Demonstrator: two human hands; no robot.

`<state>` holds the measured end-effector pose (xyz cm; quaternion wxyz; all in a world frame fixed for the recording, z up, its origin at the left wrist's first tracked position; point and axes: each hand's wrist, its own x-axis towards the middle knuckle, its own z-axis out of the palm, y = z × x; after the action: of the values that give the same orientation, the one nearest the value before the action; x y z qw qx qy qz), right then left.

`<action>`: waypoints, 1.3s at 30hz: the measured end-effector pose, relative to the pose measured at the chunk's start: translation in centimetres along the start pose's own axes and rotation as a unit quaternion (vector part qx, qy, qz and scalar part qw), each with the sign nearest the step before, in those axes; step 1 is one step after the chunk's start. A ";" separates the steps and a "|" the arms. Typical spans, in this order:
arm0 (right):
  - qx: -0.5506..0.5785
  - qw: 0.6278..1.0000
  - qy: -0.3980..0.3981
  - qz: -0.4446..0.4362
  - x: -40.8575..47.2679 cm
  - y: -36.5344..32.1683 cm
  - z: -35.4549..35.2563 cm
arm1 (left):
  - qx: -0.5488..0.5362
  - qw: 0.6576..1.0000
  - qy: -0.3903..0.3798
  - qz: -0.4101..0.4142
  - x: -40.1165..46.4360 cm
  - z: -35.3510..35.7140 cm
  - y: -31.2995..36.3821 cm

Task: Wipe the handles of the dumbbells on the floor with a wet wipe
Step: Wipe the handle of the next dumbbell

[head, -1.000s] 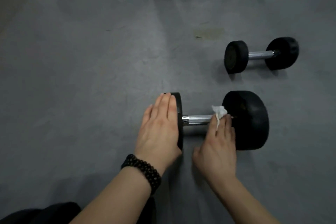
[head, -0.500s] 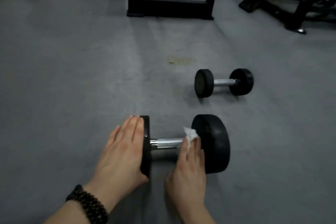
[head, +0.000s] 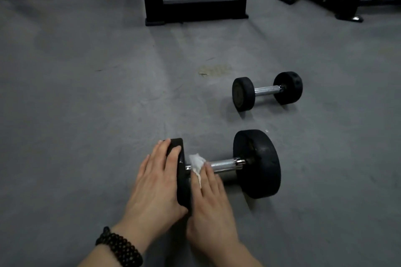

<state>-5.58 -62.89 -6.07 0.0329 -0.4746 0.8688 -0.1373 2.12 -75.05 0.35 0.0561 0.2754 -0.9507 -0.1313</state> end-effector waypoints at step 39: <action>-0.002 0.991 0.037 0.131 5.7 3.1 -1.4 | 0.133 0.991 -0.014 0.000 4.1 -1.2 -0.1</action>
<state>-11.54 -65.78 -5.18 0.0178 -0.3518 0.9242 -0.1475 -1.08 -77.58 1.60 0.0056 0.2787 -0.9603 -0.0076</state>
